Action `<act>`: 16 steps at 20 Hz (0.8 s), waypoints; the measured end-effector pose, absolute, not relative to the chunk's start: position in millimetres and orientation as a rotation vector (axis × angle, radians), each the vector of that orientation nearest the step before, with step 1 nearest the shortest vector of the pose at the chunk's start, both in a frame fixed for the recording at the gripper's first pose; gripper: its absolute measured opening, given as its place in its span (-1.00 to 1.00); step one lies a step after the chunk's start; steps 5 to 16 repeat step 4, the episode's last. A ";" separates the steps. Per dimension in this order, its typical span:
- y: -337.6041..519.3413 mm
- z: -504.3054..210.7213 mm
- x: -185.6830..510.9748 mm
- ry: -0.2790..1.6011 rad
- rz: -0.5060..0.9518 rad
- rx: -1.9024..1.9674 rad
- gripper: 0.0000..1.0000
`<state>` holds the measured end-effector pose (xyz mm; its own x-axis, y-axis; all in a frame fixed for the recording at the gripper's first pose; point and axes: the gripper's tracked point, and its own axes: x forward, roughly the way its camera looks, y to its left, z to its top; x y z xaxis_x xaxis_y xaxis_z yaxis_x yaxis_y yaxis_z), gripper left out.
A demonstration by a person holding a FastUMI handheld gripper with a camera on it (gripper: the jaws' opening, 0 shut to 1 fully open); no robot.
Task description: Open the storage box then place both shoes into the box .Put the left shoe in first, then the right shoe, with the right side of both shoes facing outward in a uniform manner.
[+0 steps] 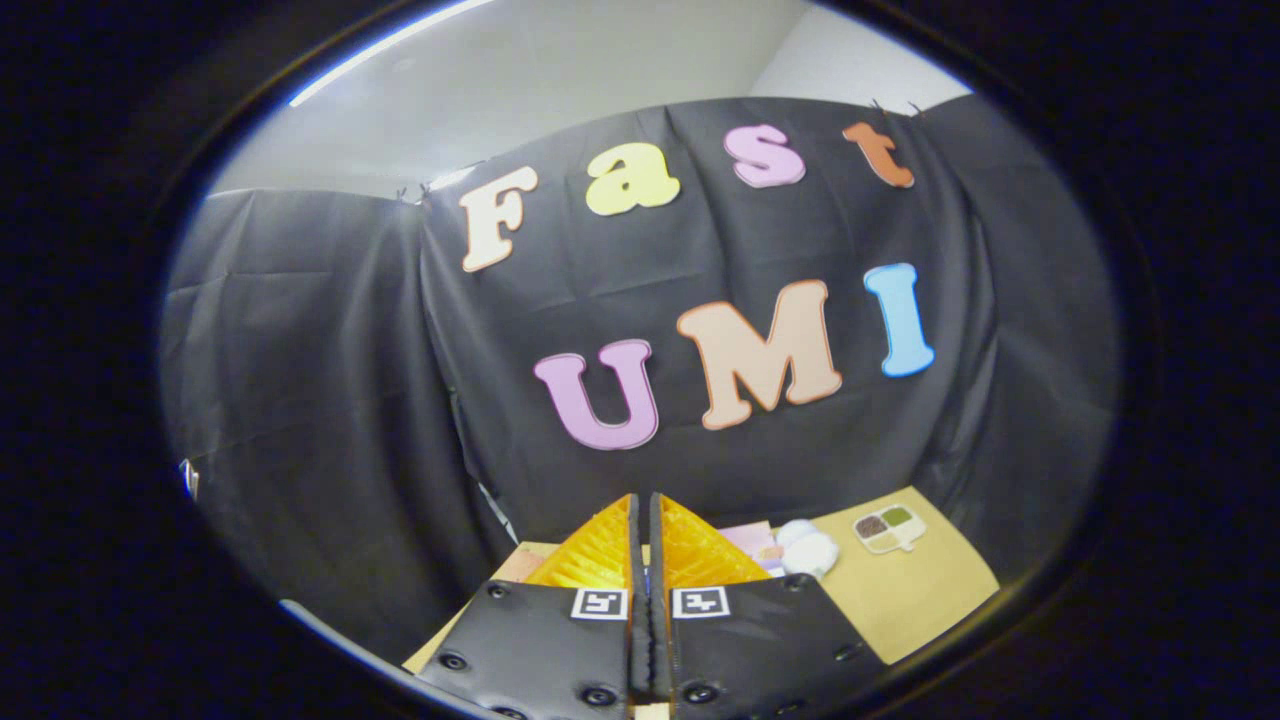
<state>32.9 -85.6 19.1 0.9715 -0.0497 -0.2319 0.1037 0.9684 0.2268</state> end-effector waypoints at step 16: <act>-93.7 50.4 24.9 0.164 -0.100 0.175 -0.96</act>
